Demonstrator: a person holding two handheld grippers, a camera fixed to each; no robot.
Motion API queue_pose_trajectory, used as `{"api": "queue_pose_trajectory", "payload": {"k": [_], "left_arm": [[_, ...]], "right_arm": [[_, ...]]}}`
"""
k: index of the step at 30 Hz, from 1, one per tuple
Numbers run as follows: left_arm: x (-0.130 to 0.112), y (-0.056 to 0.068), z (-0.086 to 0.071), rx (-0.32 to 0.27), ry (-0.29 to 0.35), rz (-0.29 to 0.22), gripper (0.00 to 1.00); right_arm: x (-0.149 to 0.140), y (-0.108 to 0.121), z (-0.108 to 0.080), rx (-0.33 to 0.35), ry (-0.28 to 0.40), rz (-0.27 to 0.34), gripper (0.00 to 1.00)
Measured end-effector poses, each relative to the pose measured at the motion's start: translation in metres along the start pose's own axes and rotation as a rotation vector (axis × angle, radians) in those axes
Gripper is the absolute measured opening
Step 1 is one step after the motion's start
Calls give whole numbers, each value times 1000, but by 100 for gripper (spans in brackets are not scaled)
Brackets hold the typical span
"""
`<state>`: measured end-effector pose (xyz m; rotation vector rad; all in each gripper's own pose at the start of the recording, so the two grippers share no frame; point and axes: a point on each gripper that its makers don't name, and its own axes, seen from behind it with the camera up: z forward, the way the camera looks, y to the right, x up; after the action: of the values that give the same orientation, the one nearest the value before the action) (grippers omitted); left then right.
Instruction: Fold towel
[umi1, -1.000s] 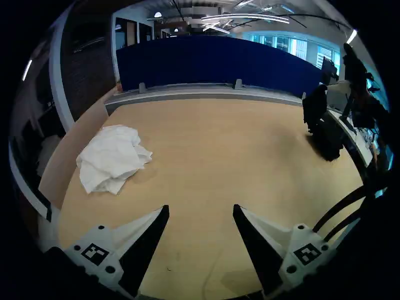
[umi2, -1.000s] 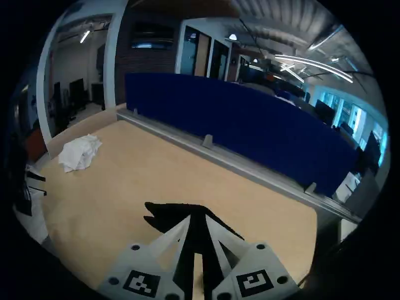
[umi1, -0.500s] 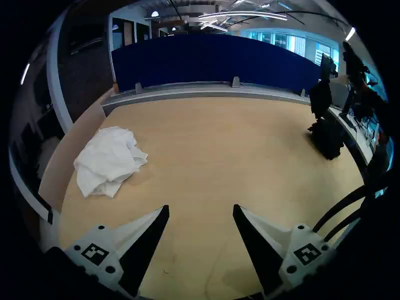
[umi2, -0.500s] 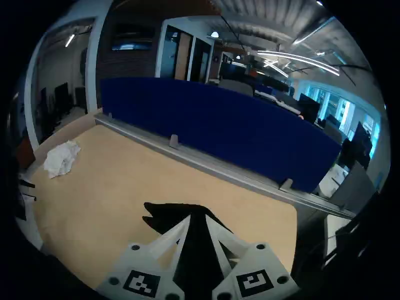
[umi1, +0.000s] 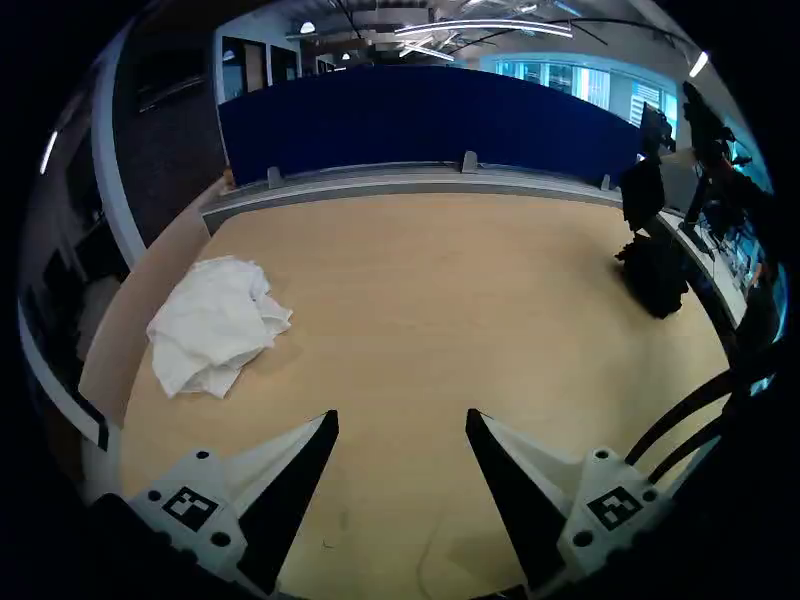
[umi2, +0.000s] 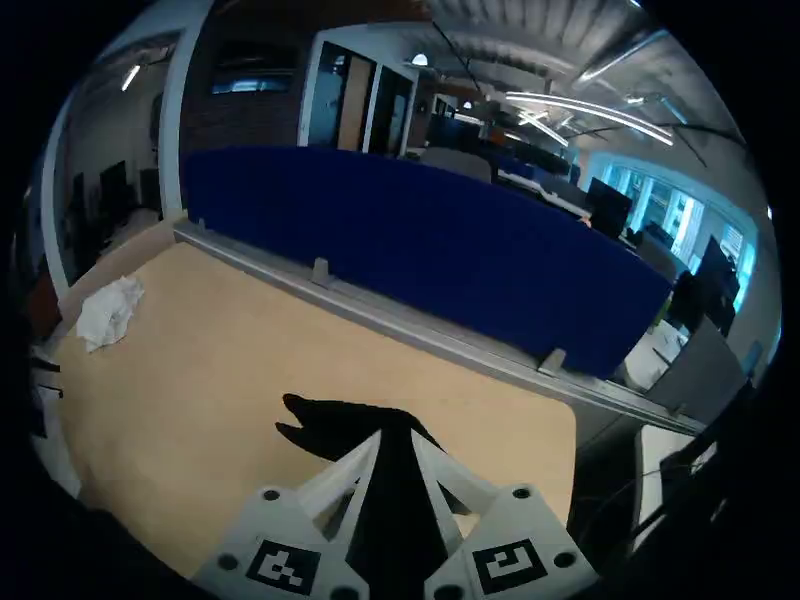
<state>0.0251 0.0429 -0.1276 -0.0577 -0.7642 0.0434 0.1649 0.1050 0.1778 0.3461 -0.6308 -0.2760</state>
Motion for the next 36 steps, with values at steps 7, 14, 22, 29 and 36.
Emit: {"api": "queue_pose_trajectory", "payload": {"k": [7,14,22,29,36], "left_arm": [[4,4,-1,-4,2,3,95],[8,8,-3,-14,4,13,94],[7,12,-3,-24,-2,15,94],[5,16,-3,-28,-5,23,94],[6,21,-3,-36,-3,33,94]], "right_arm": [[-25,0,-11,7,-27,5,6],[-74,6,-32,8,-80,36,6],[-146,7,-52,18,-164,83,6],[-199,-11,-60,37,-232,117,6],[-238,-23,-58,27,-287,164,6]]}}
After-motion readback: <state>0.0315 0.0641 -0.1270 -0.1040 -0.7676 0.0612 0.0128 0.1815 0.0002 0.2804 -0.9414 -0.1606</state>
